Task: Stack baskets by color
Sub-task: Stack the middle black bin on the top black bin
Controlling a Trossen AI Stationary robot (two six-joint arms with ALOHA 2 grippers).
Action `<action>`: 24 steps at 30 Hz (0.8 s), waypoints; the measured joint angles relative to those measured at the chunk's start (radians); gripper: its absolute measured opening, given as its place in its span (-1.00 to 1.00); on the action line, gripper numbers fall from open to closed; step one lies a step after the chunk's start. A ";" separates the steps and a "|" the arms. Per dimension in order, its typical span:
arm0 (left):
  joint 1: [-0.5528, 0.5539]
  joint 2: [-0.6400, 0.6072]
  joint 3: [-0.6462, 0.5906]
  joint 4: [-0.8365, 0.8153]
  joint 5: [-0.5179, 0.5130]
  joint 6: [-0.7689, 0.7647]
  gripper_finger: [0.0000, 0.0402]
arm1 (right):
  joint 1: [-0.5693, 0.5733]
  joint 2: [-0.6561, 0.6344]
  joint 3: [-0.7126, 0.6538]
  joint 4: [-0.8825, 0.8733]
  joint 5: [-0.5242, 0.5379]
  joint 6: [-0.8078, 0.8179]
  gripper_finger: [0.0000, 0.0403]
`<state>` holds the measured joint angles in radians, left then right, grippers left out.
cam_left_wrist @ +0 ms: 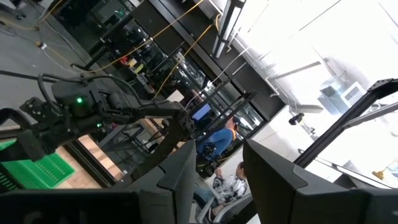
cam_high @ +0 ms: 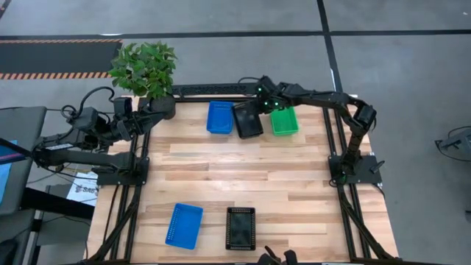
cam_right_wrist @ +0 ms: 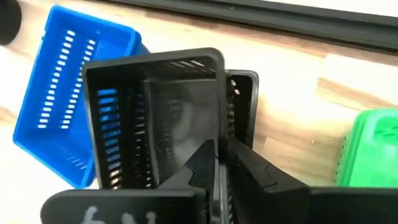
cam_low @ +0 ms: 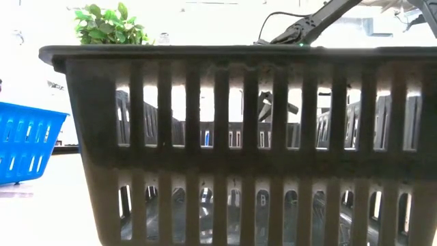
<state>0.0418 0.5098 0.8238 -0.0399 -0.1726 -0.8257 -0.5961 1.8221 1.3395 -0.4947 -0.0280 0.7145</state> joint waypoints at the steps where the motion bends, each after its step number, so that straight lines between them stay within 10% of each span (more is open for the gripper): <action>1: 0.000 0.000 0.000 0.000 0.000 0.000 -0.39 | 0.000 0.000 -0.004 0.002 0.000 -0.005 -0.67; 24: 0.000 0.000 0.000 -0.025 -0.026 -0.002 -0.39 | 0.047 -0.018 0.008 0.018 0.000 -0.113 -0.67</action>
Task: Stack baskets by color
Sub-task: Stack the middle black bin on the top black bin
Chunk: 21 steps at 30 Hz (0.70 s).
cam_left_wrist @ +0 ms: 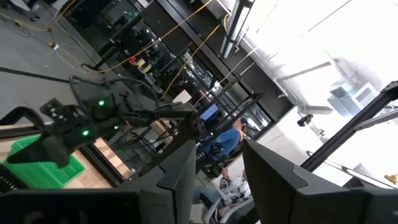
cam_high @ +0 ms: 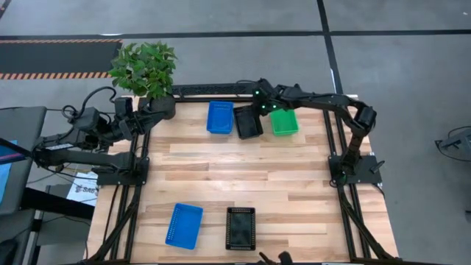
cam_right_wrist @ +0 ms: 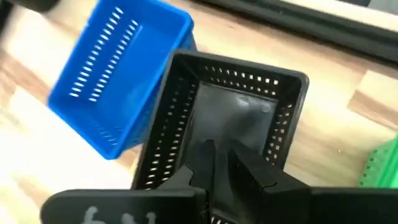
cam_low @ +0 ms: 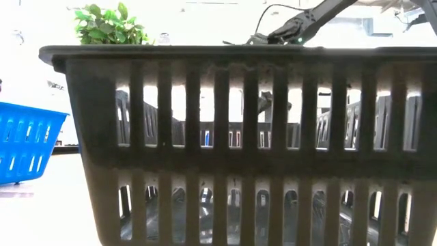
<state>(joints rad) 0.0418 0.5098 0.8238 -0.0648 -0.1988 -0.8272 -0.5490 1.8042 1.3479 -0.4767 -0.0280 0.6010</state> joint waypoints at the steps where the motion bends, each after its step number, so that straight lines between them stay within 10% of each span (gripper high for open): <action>1: 0.000 0.000 0.000 0.001 0.000 0.000 -0.39 | 0.003 0.013 0.000 -0.002 0.000 0.000 -0.67; 21: 0.000 0.000 0.000 0.003 -0.051 -0.005 -0.39 | -0.033 0.114 -0.001 -0.081 0.031 0.065 -0.67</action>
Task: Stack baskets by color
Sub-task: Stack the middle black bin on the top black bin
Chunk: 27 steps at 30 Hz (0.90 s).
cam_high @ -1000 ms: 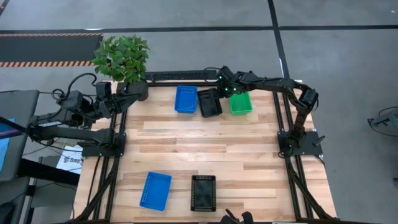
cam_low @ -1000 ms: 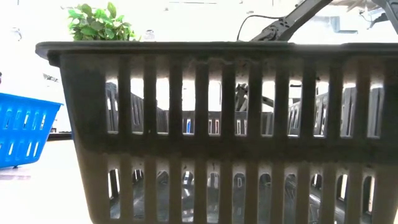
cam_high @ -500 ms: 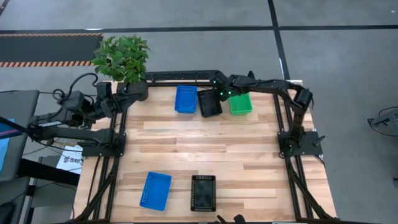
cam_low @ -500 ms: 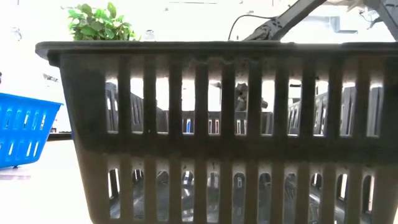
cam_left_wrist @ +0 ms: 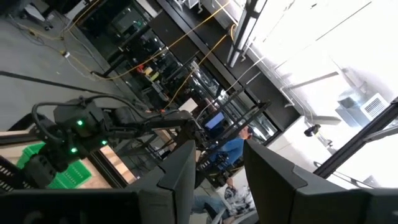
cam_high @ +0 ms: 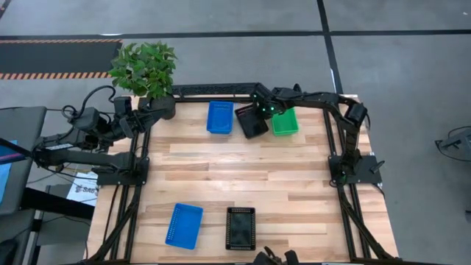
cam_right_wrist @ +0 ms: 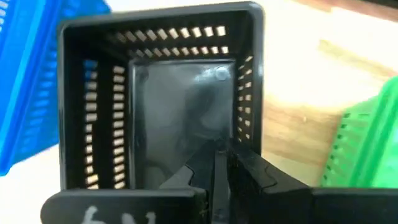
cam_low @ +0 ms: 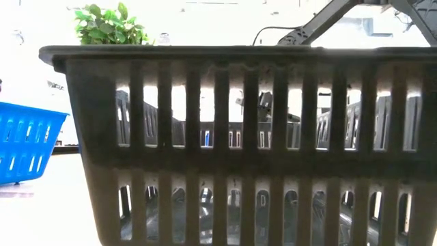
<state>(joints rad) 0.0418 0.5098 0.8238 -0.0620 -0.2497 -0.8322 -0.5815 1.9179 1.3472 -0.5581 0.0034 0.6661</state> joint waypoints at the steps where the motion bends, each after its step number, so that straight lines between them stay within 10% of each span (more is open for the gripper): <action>1: 0.000 0.000 0.000 0.000 0.000 0.000 -0.39 | -0.004 0.000 0.000 0.001 0.000 0.004 -0.67; 27: 0.000 0.000 0.000 -0.038 -0.026 -0.001 -0.39 | 0.109 -0.002 0.392 -0.324 -0.001 -0.419 -0.67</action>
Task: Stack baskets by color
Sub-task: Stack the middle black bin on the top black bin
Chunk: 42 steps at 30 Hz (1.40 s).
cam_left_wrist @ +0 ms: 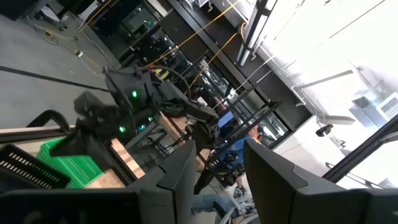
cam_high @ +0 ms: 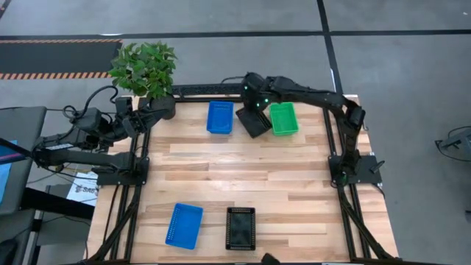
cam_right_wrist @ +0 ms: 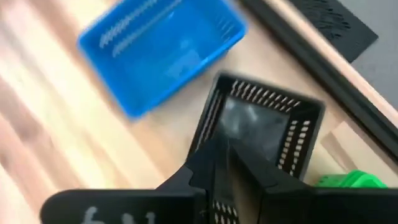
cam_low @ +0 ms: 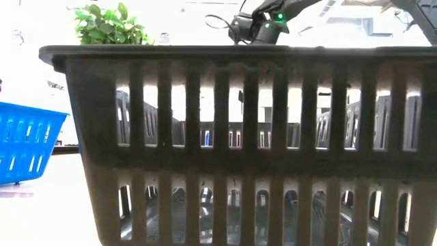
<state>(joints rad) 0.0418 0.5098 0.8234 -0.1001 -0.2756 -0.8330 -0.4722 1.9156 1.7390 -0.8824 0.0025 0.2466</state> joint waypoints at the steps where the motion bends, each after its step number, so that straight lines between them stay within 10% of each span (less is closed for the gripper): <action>1: 0.000 0.000 0.000 0.000 0.000 0.000 -0.39 | 0.013 0.001 0.000 -0.019 0.000 -0.041 -0.66; 18: 0.000 0.000 0.000 0.000 -0.001 0.000 -0.39 | 0.163 0.004 -0.195 -0.072 0.001 -0.456 0.01; 42: 0.000 0.000 0.000 0.000 -0.001 -0.001 -0.39 | 0.150 0.004 -0.239 -0.010 0.076 -0.658 -0.08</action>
<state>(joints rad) 0.0418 0.5098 0.8234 -0.1001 -0.2764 -0.8341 -0.3218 1.9198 1.4995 -0.8925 0.0783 -0.4111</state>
